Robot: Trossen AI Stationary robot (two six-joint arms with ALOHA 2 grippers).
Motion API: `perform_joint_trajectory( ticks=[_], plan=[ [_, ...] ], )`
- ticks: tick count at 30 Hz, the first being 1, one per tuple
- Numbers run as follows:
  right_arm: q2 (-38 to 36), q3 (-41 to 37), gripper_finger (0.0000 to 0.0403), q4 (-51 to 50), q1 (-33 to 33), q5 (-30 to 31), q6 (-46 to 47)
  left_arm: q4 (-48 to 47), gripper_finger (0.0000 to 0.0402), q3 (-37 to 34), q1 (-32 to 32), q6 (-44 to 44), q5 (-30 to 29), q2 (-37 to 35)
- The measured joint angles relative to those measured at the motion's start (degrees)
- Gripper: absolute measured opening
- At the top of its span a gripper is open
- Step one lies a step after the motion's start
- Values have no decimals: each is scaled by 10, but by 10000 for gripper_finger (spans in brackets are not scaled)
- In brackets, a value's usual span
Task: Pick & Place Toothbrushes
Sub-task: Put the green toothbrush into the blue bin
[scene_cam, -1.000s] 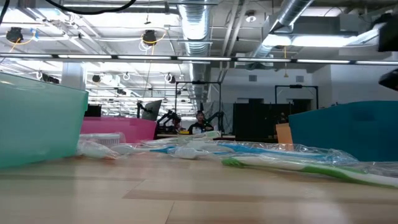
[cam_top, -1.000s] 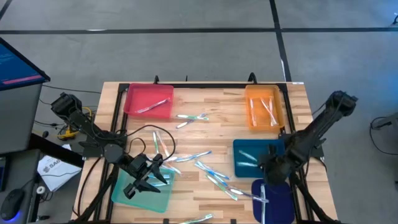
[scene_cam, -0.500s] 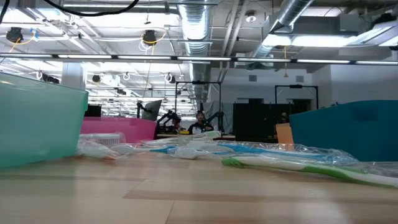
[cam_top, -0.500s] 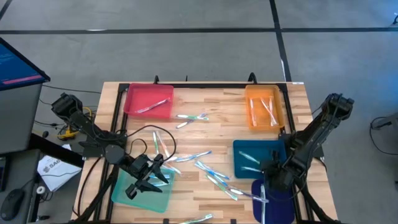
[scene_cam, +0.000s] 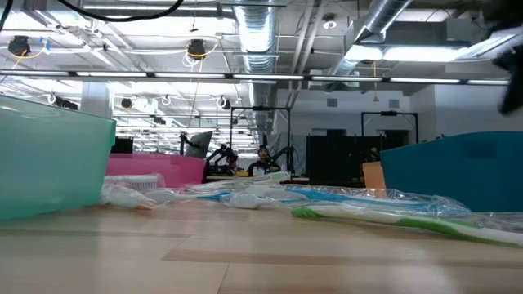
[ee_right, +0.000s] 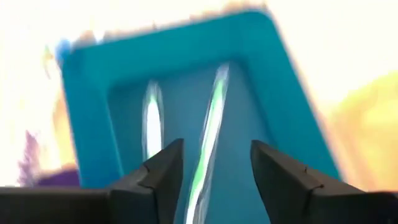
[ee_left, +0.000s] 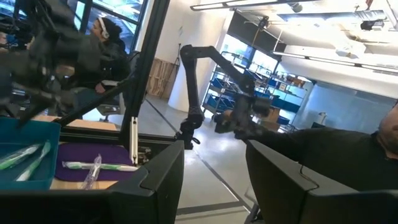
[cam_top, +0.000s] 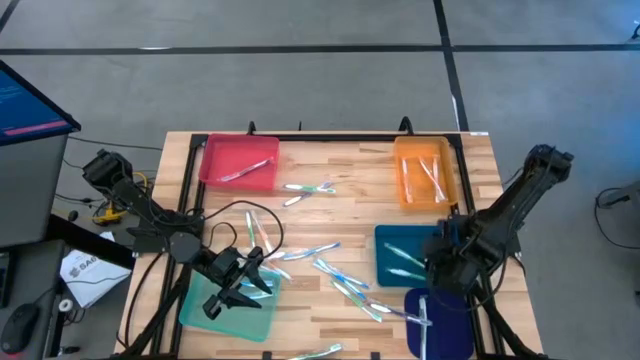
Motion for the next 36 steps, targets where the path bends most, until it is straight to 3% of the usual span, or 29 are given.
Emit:
perform_joint_trajectory(
  ticks=[4, 8, 11, 16, 23, 29, 36],
  plan=[
    [-23, 50, 191, 44, -21, 47, -88, 0, 167, 0, 0, 0, 0, 0],
    [-27, 74, 192, 169, -37, 48, -214, 0, 167, 0, 0, 0, 0, 0],
    [-23, 74, 185, 292, -40, 39, -244, 0, 167, 0, 0, -1, 0, 0],
    [6, 75, 170, 444, -47, -43, -289, 0, 167, 0, 0, -1, 0, 0],
    [121, 74, 150, 615, -31, -63, -344, 0, 167, 0, 0, -1, 0, 0],
    [227, 74, 139, 705, -37, -95, -339, 0, 167, 0, 0, -1, 0, 0],
    [314, 74, 140, 679, -47, -98, -187, 0, 167, 0, -1, -1, 0, 0]
  ],
)
